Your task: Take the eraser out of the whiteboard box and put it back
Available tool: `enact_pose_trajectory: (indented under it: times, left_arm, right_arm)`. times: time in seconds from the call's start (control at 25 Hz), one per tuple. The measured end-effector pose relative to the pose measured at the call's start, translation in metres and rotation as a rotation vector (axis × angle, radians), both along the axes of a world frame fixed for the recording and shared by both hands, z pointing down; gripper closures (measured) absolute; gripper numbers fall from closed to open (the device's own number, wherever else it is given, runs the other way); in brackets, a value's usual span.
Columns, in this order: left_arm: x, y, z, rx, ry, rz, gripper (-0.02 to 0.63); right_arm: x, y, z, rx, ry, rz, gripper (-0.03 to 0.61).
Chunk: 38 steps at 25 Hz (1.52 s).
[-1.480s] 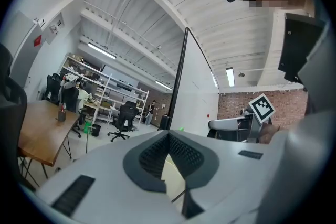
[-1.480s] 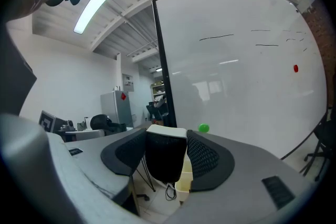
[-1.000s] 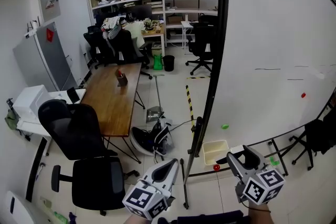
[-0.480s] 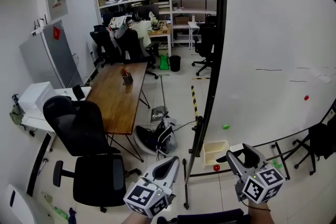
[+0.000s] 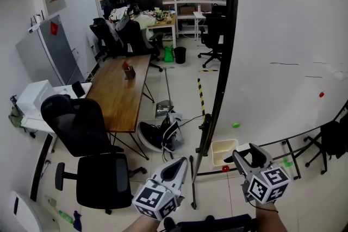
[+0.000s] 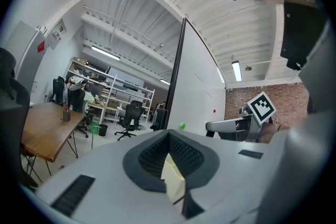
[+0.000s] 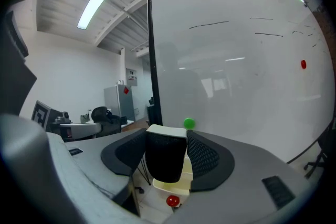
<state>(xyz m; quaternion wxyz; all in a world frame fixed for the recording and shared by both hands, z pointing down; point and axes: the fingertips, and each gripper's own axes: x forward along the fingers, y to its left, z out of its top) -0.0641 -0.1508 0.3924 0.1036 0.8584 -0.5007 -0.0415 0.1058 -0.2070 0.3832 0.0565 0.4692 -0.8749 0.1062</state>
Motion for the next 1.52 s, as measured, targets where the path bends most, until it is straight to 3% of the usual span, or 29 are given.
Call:
enact_pose_trajectory:
  times: [0.76,1.08,1.52]
  left_arm:
    - [0.004,-0.069,0.126,-0.172,-0.012,-0.003,0.586]
    - [0.0,-0.069,0.142,-0.197,-0.013,-0.007,0.586]
    - [0.003,-0.064,0.143,-0.205,-0.011,0.001,0.586]
  right_arm:
    - [-0.011,-0.078,0.15,-0.136,0.116,0.02,0.301]
    - [-0.016,-0.081,0.181,-0.194,0.13,0.037,0.301]
    - [-0.024,-0.077,0.184,-0.182,0.188,0.032,0.301]
